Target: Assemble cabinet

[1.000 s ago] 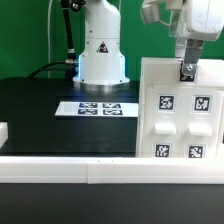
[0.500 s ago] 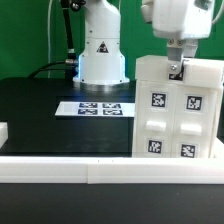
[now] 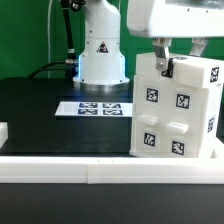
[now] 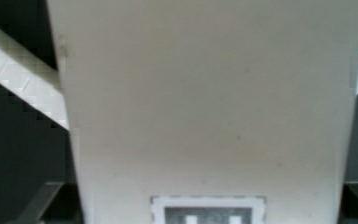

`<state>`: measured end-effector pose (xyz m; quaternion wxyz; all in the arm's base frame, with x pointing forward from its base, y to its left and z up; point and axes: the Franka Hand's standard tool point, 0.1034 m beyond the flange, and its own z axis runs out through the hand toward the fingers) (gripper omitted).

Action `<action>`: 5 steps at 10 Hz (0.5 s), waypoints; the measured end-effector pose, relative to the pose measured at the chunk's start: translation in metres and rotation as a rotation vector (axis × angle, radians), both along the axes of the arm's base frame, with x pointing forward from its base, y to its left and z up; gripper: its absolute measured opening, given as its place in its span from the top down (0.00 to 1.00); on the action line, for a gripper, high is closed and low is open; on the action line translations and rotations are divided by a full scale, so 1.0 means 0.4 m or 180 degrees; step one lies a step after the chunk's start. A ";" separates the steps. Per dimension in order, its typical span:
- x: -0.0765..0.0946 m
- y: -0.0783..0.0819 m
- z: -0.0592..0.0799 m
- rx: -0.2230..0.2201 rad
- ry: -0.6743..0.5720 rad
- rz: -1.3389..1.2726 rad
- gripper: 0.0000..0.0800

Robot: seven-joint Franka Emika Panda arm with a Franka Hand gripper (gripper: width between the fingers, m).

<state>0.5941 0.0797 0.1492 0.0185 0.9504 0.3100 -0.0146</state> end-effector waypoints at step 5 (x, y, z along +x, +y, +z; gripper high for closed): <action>-0.005 0.004 0.000 -0.0008 0.0012 -0.0291 0.30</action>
Offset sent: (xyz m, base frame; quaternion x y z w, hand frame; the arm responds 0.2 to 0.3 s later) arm 0.0000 0.0000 0.0000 0.0000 0.0000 0.0000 1.0000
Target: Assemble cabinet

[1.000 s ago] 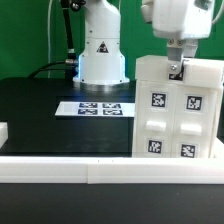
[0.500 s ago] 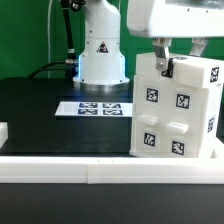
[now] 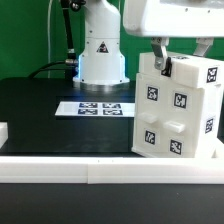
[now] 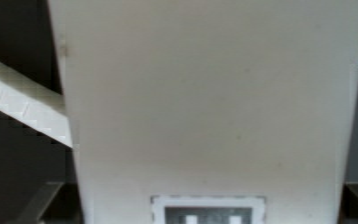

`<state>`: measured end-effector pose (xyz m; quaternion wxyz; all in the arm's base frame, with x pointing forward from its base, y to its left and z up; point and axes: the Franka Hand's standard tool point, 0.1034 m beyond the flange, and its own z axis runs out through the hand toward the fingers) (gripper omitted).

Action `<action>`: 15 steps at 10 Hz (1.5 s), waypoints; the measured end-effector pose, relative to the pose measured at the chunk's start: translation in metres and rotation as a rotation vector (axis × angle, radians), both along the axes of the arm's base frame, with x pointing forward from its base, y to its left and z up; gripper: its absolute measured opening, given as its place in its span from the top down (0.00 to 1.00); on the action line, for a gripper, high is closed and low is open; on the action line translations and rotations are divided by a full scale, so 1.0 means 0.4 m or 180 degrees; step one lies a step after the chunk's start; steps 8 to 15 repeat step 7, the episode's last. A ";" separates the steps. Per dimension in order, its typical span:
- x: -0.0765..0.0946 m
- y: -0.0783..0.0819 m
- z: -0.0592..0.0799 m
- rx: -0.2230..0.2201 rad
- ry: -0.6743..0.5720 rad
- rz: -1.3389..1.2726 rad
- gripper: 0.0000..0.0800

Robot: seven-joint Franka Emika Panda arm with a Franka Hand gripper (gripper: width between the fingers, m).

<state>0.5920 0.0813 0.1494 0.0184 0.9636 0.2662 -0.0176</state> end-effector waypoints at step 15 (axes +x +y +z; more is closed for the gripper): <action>-0.001 -0.001 -0.003 -0.0002 0.0004 -0.0003 0.00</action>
Offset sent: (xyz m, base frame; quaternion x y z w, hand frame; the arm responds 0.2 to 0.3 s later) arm 0.0000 0.0000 0.0000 0.0000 0.0000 0.0000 1.0000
